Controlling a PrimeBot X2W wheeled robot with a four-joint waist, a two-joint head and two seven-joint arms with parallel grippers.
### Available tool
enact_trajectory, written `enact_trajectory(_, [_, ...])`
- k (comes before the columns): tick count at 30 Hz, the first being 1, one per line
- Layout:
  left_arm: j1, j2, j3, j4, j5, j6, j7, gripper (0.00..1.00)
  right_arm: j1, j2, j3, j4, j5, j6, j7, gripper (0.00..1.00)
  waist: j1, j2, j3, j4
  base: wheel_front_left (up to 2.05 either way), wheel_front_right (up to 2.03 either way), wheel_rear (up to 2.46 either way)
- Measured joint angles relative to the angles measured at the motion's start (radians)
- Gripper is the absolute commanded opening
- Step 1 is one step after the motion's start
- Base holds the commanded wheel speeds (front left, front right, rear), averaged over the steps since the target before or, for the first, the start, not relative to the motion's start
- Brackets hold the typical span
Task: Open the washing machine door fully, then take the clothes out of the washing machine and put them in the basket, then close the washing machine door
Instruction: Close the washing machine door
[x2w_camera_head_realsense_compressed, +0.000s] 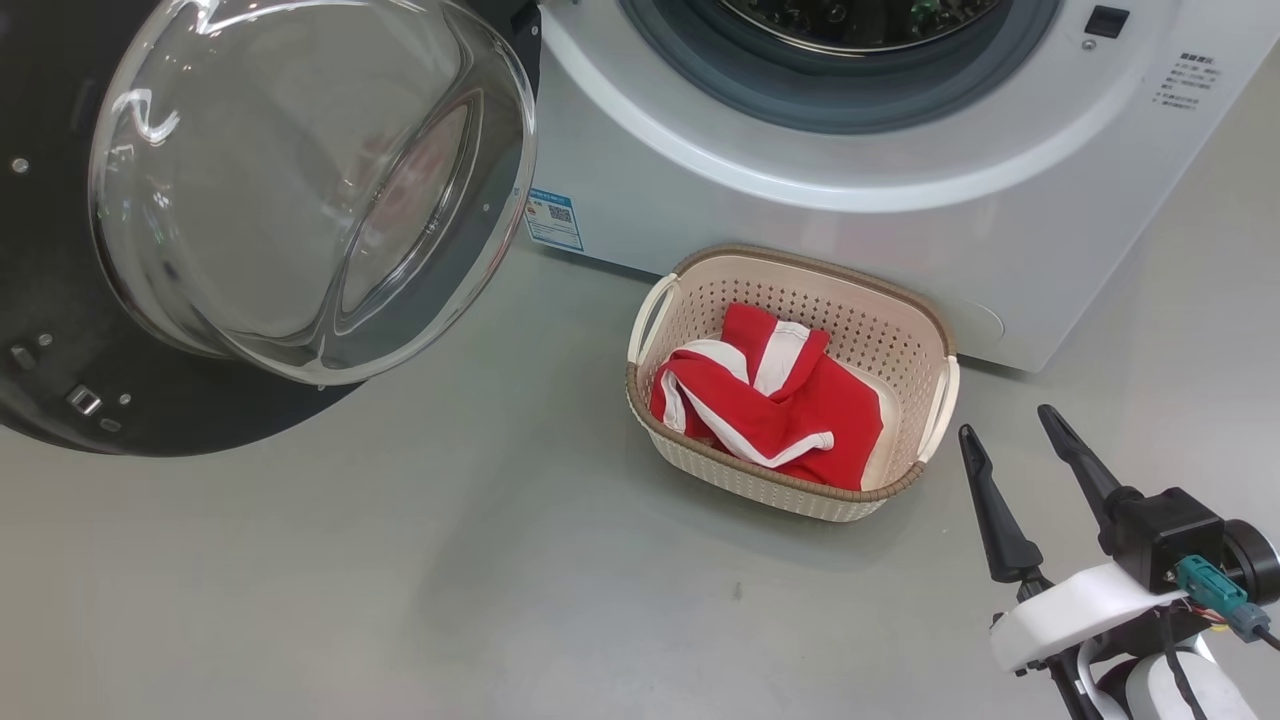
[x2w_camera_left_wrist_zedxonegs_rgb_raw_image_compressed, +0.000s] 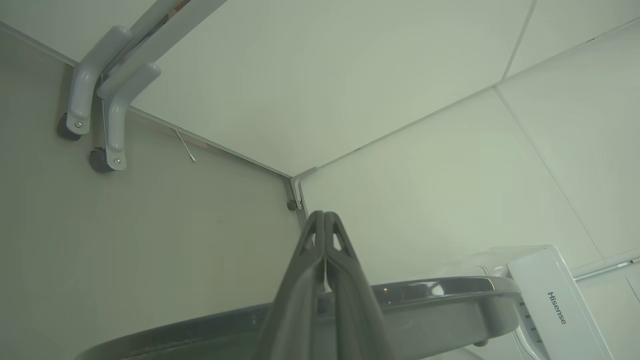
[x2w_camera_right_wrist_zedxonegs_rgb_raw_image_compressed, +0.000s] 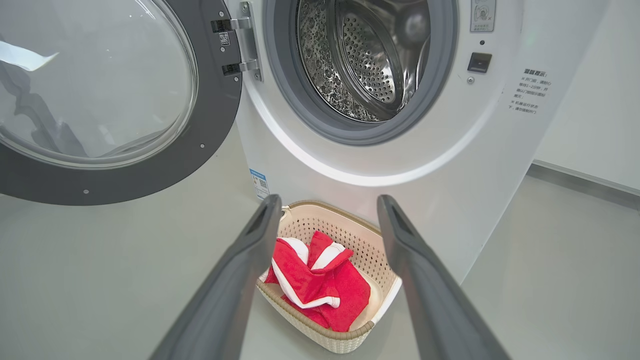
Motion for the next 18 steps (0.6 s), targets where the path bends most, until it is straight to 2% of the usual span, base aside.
enact_trajectory(18, [-0.043,0.035,-0.079,0.104,-0.021,0.0,0.194,0.0,-0.008,-0.011,-0.012,-0.008,0.002,0.0,0.013,1.0,0.0,0.0,0.022,-0.007,0.0,0.0,0.0])
